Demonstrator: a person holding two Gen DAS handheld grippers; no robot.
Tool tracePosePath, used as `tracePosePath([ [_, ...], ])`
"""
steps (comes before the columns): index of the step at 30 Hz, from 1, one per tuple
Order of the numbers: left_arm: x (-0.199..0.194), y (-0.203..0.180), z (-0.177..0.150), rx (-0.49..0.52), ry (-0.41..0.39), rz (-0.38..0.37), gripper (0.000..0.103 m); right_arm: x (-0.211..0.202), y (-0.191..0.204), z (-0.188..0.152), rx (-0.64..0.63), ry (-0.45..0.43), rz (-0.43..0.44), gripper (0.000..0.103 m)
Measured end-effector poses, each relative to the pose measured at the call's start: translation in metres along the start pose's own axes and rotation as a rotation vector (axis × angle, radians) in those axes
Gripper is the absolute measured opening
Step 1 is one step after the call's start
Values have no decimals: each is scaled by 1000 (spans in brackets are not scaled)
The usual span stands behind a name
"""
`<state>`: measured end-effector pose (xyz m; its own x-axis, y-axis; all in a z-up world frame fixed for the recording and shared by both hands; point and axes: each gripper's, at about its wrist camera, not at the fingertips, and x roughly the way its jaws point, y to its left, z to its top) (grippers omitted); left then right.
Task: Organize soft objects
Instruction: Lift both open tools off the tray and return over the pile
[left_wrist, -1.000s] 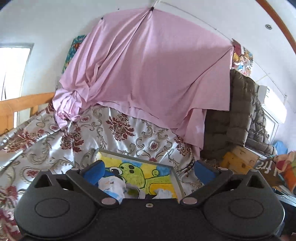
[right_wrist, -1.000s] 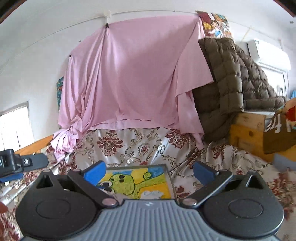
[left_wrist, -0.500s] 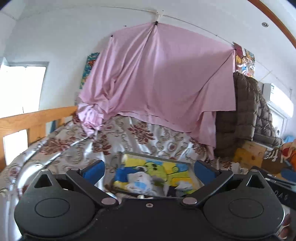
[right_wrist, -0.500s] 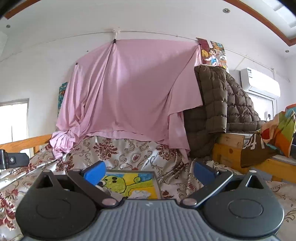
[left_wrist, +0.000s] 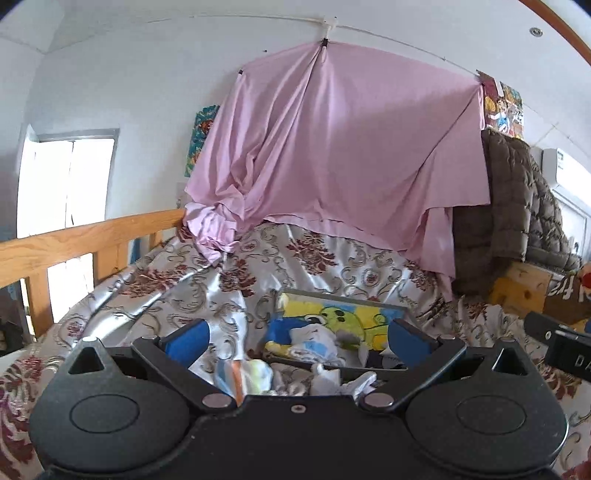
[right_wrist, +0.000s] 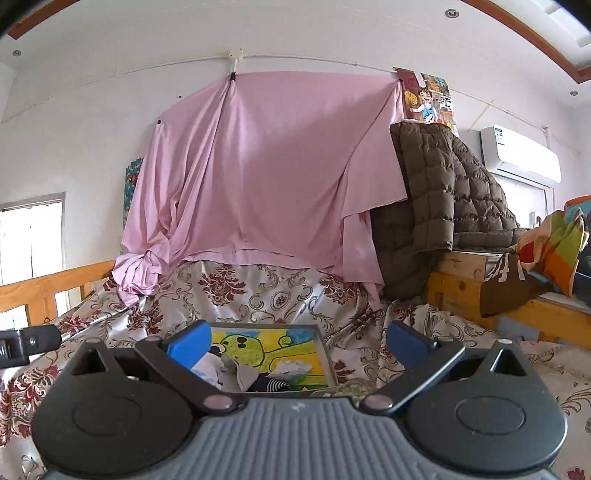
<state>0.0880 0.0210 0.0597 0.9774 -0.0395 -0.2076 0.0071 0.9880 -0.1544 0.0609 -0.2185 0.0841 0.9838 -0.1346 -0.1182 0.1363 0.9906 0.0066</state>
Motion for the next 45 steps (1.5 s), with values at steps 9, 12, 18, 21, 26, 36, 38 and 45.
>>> tracePosePath([
  [9, 0, 11, -20, 8, 69, 33, 102, 11, -2, -17, -8, 89, 71, 103],
  [12, 7, 13, -26, 19, 117, 24, 102, 18, -3, -26, -14, 132, 94, 103],
  [18, 22, 8, -37, 54, 198, 22, 102, 36, -5, -39, -27, 252, 98, 103],
  [21, 29, 6, -39, 82, 220, 22, 102, 41, -3, -42, -31, 280, 117, 103],
  [26, 43, 12, -41, 71, 273, 10, 102, 52, 7, -49, -73, 345, 168, 103],
  [36, 87, 5, -45, 104, 329, -91, 102, 94, 17, -62, -178, 433, 288, 103],
  [38, 100, 3, -46, 103, 335, -123, 102, 105, 23, -67, -253, 430, 294, 103],
  [45, 155, -10, -53, 118, 352, -233, 102, 141, 27, -83, -378, 407, 302, 103],
])
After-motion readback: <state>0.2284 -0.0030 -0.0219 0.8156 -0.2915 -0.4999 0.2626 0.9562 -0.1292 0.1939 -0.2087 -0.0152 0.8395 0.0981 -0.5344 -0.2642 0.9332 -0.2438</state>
